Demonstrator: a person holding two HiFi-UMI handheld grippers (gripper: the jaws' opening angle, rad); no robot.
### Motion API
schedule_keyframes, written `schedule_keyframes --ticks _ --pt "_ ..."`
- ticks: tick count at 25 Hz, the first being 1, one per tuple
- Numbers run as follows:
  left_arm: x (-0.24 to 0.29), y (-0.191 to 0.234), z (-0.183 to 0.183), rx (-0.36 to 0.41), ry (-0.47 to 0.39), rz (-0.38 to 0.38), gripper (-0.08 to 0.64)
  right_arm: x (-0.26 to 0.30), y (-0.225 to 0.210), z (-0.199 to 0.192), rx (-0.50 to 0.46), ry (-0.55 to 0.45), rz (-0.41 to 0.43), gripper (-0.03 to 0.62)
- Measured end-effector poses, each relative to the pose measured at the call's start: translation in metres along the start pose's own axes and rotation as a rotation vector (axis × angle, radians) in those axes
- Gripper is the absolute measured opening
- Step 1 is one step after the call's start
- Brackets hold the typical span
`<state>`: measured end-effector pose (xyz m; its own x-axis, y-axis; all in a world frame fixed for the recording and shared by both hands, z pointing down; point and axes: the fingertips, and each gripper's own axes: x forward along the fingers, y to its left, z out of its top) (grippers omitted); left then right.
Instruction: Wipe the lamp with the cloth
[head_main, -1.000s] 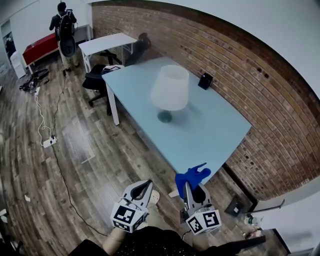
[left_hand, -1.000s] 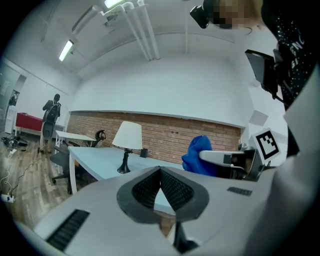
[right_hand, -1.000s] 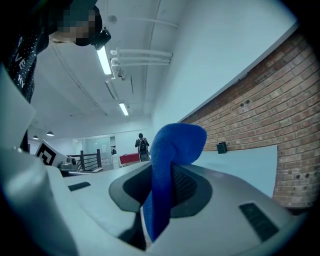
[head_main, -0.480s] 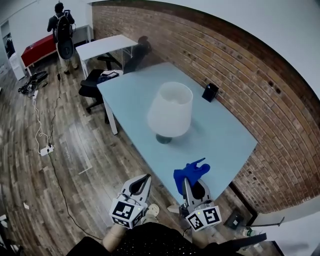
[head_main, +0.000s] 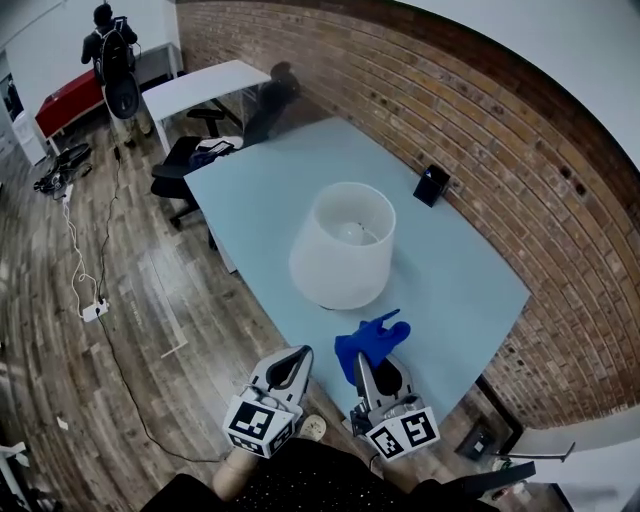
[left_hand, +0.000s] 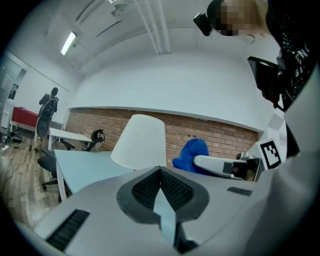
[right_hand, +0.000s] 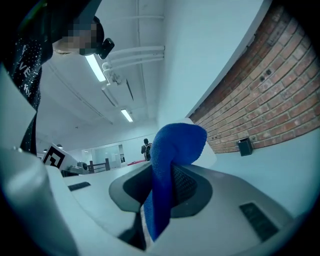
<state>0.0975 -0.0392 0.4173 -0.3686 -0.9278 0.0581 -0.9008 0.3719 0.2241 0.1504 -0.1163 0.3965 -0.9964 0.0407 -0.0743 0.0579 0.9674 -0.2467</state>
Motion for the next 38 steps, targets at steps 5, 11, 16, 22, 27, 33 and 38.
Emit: schedule_keyframes --ticks 5,11,16,22,27,33,38 --pt "0.015 0.017 0.016 0.023 0.013 -0.051 0.009 0.035 0.002 0.031 -0.027 -0.079 -0.028 0.08" --pt "0.035 0.046 0.083 0.072 -0.029 -0.121 0.008 0.076 0.014 0.119 -0.084 -0.235 0.051 0.08" --pt "0.042 0.072 0.086 0.069 -0.032 -0.118 0.008 0.101 0.007 0.146 -0.073 -0.301 0.027 0.08" --pt "0.056 0.076 0.075 0.093 0.008 -0.146 0.009 0.108 -0.044 0.104 -0.222 -0.146 -0.259 0.08" --pt "0.058 0.089 0.069 0.099 0.033 -0.141 0.008 0.104 -0.061 0.089 -0.191 -0.135 -0.344 0.08" --pt "0.06 0.102 0.063 0.085 0.043 -0.114 0.009 0.092 -0.089 0.056 -0.147 -0.059 -0.43 0.08" --pt "0.06 0.104 0.056 0.083 0.058 -0.113 0.009 0.08 -0.112 0.022 -0.118 0.028 -0.516 0.08"
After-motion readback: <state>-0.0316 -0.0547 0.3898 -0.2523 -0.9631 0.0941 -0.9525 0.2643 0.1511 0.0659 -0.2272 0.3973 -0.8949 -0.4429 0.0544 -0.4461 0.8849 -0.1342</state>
